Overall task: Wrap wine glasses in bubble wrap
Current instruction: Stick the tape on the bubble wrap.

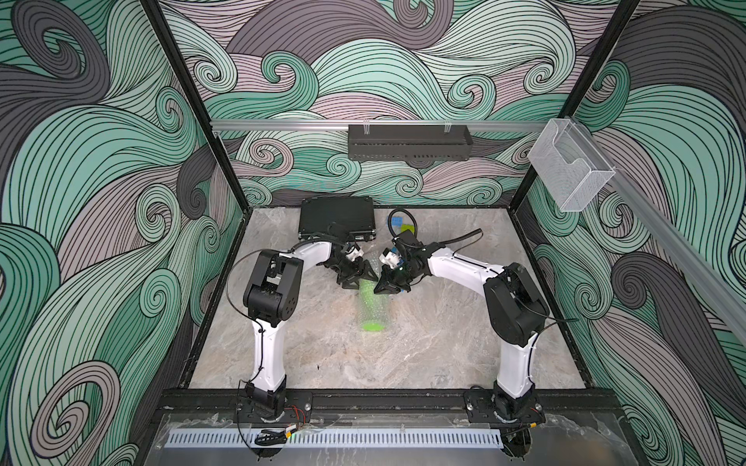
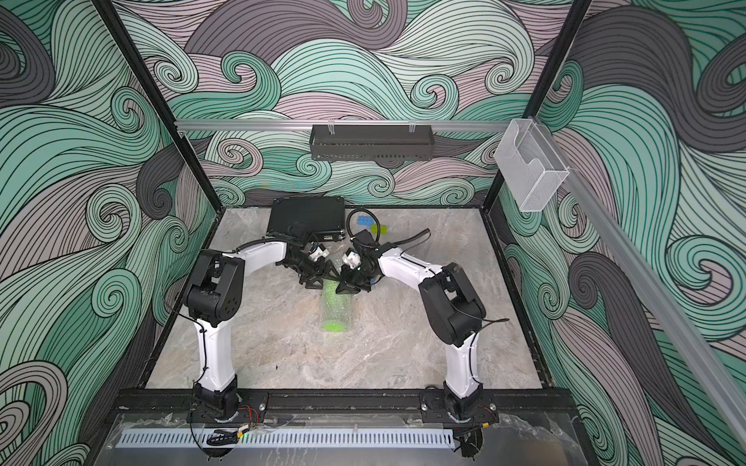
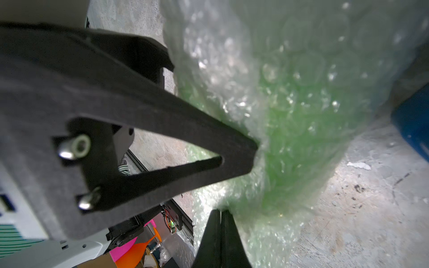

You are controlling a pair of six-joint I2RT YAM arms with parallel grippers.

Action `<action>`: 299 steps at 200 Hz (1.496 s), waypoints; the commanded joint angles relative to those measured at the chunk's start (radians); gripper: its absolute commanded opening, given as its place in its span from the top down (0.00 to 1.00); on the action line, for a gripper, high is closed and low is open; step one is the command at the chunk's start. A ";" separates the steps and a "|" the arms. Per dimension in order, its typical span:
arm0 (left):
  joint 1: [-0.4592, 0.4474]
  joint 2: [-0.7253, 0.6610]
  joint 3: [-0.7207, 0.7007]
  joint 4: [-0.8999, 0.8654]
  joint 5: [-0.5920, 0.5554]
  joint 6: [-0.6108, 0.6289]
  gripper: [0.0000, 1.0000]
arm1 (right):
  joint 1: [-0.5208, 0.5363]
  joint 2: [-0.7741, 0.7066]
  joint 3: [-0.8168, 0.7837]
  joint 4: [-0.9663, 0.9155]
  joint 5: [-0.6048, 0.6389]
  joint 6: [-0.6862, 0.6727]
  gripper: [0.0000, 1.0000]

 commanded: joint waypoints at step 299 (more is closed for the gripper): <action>-0.026 0.082 -0.030 -0.106 -0.160 0.023 0.33 | -0.081 0.005 0.011 -0.055 0.009 -0.029 0.95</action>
